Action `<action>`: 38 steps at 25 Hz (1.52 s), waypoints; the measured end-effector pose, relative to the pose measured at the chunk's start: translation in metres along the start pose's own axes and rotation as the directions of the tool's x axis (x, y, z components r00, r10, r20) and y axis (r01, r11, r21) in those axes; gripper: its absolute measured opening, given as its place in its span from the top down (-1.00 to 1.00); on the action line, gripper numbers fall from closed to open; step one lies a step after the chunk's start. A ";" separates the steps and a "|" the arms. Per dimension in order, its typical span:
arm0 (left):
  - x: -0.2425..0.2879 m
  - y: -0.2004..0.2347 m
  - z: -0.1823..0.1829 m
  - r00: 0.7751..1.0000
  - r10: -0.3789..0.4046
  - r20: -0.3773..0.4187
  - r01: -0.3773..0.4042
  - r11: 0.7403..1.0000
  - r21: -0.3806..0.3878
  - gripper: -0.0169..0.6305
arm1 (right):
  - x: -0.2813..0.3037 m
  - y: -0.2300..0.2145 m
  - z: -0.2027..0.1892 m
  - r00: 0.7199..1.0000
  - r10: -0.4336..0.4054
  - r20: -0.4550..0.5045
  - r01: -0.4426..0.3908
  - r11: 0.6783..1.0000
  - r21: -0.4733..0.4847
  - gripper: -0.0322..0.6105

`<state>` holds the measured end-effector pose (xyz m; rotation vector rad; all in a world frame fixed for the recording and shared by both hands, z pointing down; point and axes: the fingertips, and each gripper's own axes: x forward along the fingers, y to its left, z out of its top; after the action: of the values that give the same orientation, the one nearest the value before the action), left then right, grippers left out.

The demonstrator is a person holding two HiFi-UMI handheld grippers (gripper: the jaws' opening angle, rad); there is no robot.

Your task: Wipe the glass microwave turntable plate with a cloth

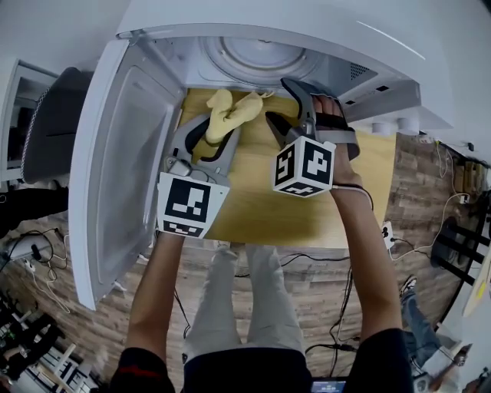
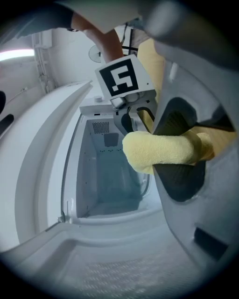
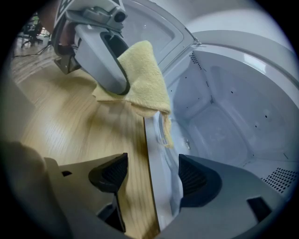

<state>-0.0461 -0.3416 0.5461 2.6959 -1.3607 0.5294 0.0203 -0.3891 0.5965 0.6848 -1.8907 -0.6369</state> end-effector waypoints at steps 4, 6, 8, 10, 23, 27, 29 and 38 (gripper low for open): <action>0.018 0.005 0.013 1.000 -0.007 0.017 0.005 0.997 0.083 0.54 | 0.001 0.000 0.000 1.000 -0.002 0.002 0.002 1.000 -0.005 -0.03; 0.026 0.008 0.019 1.000 -0.006 0.021 0.004 0.995 0.098 0.54 | 0.001 0.000 0.000 1.000 -0.003 0.005 0.003 1.000 -0.006 -0.03; 0.033 0.012 0.027 1.000 -0.004 0.026 0.001 0.994 0.108 0.54 | 0.001 0.001 0.001 1.000 -0.001 0.009 0.001 1.000 -0.006 -0.03; 0.041 0.016 0.033 0.999 -0.007 0.033 0.003 0.993 0.115 0.54 | 0.001 0.001 0.001 1.000 0.001 0.013 -0.001 1.000 -0.007 -0.03; 0.077 0.028 0.050 0.999 -0.049 0.012 0.047 0.986 0.157 0.54 | 0.001 0.002 0.003 0.999 0.003 0.040 -0.003 1.000 -0.004 -0.03; 0.090 0.027 0.060 0.998 -0.062 0.002 0.060 0.978 0.198 0.54 | 0.001 0.002 0.003 0.999 0.002 0.038 -0.002 1.000 -0.004 -0.03; 0.095 0.026 0.064 0.998 -0.069 -0.005 0.068 0.974 0.217 0.54 | 0.001 0.002 0.003 0.999 0.000 0.041 0.000 1.000 -0.001 -0.03; 0.115 0.003 0.058 0.984 -0.164 -0.065 0.176 0.950 0.257 0.54 | 0.002 0.003 0.003 0.999 0.004 0.046 -0.004 1.000 -0.001 -0.03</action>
<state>0.0300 -0.4438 0.5303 2.9524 -1.1024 0.7948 0.0166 -0.3876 0.5986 0.6706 -1.9338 -0.6565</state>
